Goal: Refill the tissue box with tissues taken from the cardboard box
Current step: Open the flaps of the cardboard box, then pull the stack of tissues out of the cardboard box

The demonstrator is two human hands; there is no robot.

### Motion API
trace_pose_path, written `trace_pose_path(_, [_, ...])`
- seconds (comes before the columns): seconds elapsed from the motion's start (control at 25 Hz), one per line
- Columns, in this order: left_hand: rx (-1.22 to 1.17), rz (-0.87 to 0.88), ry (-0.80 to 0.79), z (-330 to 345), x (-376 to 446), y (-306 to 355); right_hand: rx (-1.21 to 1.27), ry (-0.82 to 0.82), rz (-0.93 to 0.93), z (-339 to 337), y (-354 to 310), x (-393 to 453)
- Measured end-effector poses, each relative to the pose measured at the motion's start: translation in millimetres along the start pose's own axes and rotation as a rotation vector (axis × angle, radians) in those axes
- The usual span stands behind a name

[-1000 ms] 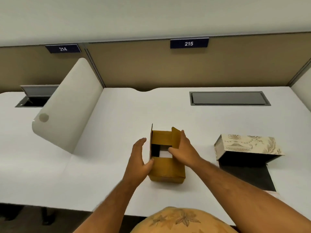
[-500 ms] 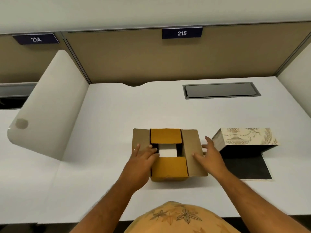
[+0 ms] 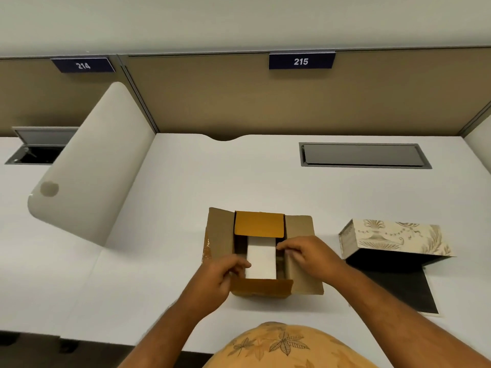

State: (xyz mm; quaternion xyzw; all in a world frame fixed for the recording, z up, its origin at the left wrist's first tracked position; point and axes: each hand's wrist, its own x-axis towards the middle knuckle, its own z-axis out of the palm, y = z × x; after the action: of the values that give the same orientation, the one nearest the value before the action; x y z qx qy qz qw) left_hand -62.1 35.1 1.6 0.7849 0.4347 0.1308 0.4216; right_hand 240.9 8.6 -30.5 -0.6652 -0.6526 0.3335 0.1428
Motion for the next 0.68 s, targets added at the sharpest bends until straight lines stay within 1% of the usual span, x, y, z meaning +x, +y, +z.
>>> trace_pose_path(0.12, [-0.072, -0.095, -0.100, 7, -16, -2, -0.098, -0.026, -0.044, 1, 3, 1])
trace_pose_path(0.2, [-0.055, -0.175, -0.169, 15, -22, -4, -0.126, 0.024, -0.071, 9, 5, -3])
trace_pose_path(0.24, [-0.037, -0.205, -0.168, 19, -23, -2, -0.138, 0.049, -0.069, 13, 5, -5])
trace_pose_path(0.32, [0.006, -0.209, -0.100, 26, -20, 5, -0.148, 0.080, -0.035, 19, 3, -3])
trace_pose_path(0.4, [0.015, -0.218, -0.073, 28, -8, 11, -0.111, 0.068, -0.020, 21, -1, 4])
trace_pose_path(0.48, [0.038, -0.283, -0.179, 26, 9, 15, -0.117, 0.042, -0.001, 21, -6, 17])
trace_pose_path(0.6, [0.151, -0.360, -0.400, 24, 39, 22, -0.128, 0.076, 0.044, 24, -7, 37])
trace_pose_path(0.68, [0.132, -0.431, -0.470, 28, 58, 25, -0.139, 0.091, 0.072, 26, -4, 45])
